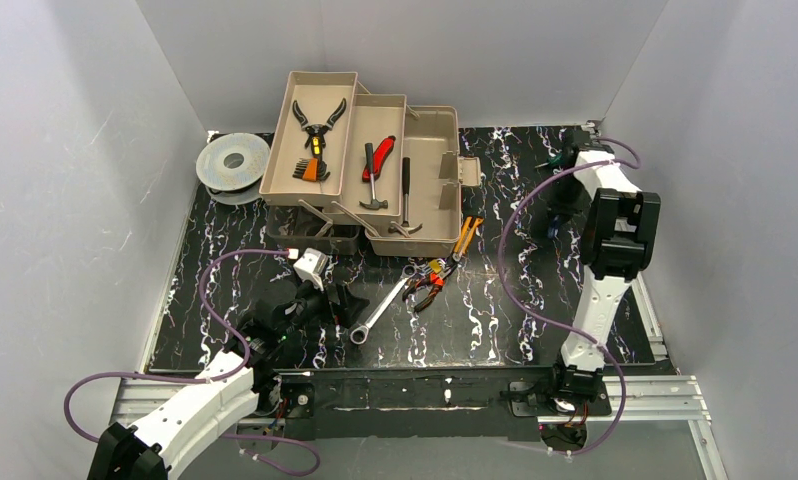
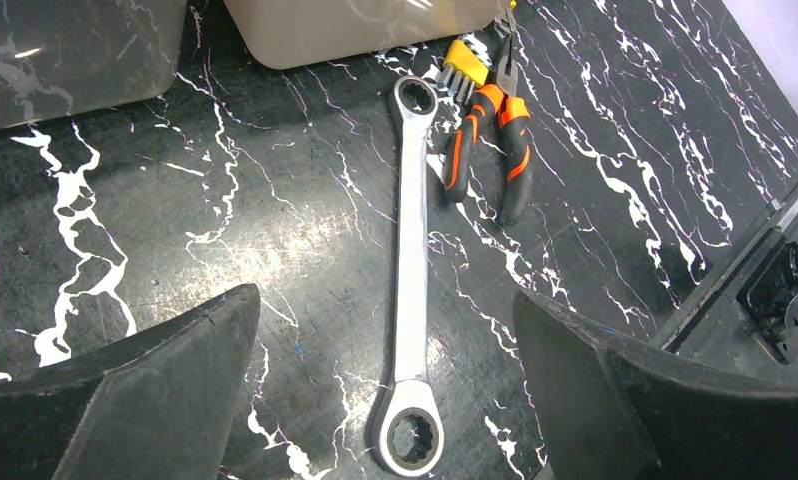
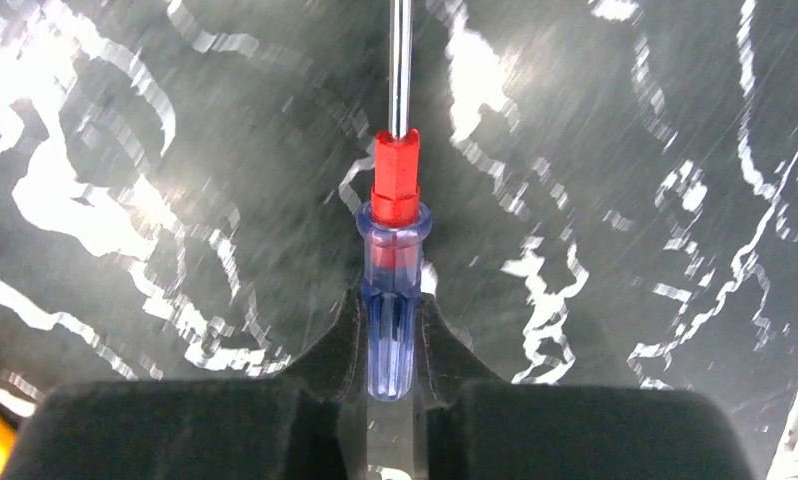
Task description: Pack the tool kit
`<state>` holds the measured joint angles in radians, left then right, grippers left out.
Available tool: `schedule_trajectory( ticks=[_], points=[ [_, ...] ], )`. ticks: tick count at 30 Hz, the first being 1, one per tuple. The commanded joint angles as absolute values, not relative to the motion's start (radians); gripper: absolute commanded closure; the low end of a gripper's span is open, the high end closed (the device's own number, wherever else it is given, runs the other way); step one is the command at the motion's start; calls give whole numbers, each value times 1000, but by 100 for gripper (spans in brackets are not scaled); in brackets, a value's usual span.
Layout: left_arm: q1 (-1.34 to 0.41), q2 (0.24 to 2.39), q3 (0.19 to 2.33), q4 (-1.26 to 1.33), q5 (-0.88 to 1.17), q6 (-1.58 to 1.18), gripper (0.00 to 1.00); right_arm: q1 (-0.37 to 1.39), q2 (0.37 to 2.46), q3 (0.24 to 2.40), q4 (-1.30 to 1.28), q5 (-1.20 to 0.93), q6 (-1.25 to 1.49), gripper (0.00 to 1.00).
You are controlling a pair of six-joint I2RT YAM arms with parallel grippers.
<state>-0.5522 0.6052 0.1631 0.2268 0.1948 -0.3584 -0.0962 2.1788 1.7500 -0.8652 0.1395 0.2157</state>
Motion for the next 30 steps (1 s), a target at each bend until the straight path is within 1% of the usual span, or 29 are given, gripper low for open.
schedule_trajectory(
  ticks=[1, 6, 10, 14, 19, 25, 26, 27, 29, 30],
  points=[
    [-556, 602, 194, 225, 202, -344, 2, 1, 1965, 1685, -844, 152, 254, 99],
    [-555, 593, 192, 220, 203, -344, 2, 197, 1815, 1699, -818, 152, 282, 99],
    [-556, 588, 190, 218, 200, -345, 2, 308, 1758, 1747, -760, 44, 318, 99],
    [-555, 586, 190, 217, 199, -345, 2, 369, 1765, 1755, -684, -125, 362, 99],
    [-555, 590, 190, 221, 202, -345, 2, 405, 1832, 1783, -670, -192, 395, 99],
    [-555, 594, 190, 221, 204, -345, 2, 453, 1877, 1765, -604, -260, 427, 98],
    [-555, 594, 191, 221, 203, -346, 2, 459, 1884, 1770, -603, -259, 428, 94],
    [-555, 594, 190, 221, 203, -347, 2, 463, 1890, 1779, -606, -259, 429, 86],
    [-555, 595, 191, 221, 203, -347, 2, 470, 1896, 1787, -616, -257, 430, 56],
    [-556, 596, 191, 221, 203, -347, 2, 472, 1892, 1786, -618, -250, 427, 47]
  ],
)
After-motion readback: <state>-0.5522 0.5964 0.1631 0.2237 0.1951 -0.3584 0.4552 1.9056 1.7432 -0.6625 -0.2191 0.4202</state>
